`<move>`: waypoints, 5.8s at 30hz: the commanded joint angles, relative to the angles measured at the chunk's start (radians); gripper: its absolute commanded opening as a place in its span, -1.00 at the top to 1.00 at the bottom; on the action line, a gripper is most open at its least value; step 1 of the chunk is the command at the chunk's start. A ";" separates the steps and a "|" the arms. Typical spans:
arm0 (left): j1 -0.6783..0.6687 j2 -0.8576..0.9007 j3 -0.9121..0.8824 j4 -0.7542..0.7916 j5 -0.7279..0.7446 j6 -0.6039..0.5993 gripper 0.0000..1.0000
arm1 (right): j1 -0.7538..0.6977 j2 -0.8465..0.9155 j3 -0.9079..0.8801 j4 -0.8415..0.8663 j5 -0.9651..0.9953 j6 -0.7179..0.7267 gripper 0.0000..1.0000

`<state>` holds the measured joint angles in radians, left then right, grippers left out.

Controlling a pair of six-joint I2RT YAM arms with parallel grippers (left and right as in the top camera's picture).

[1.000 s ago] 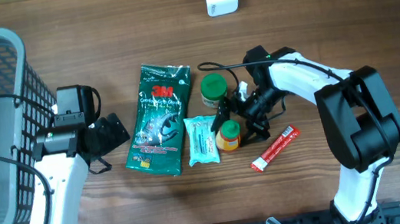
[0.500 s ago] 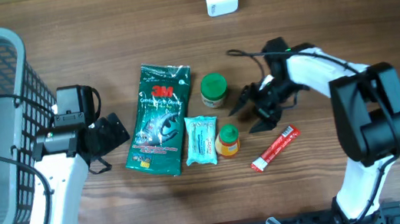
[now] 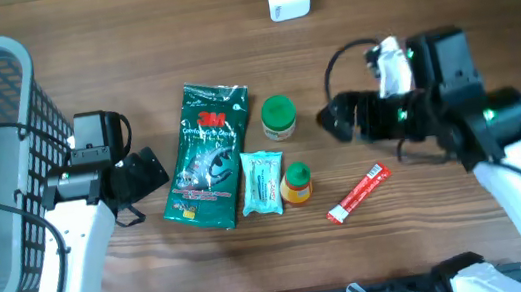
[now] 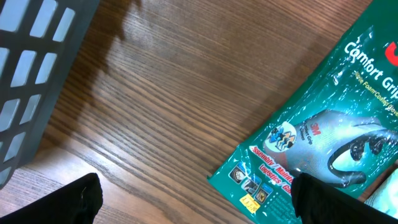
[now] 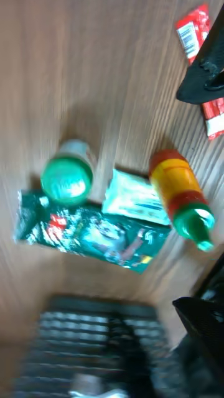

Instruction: Scan the item barcode

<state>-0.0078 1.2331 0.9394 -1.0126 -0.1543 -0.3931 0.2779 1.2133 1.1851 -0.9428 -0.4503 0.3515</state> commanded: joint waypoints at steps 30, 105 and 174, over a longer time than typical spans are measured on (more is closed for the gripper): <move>0.006 -0.010 -0.006 0.000 0.005 0.020 -1.00 | 0.468 0.400 0.233 -0.217 0.276 -0.034 -0.97; 0.006 -0.010 -0.006 0.000 0.005 0.019 -1.00 | -0.307 0.982 0.492 -0.538 -0.223 0.080 -0.99; 0.006 -0.010 -0.006 0.000 0.005 0.020 -1.00 | -0.327 0.494 0.238 -0.055 -0.114 0.499 -0.19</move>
<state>-0.0078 1.2327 0.9394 -1.0130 -0.1543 -0.3931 -0.0601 1.7973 1.4033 -1.0866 -0.7582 0.5720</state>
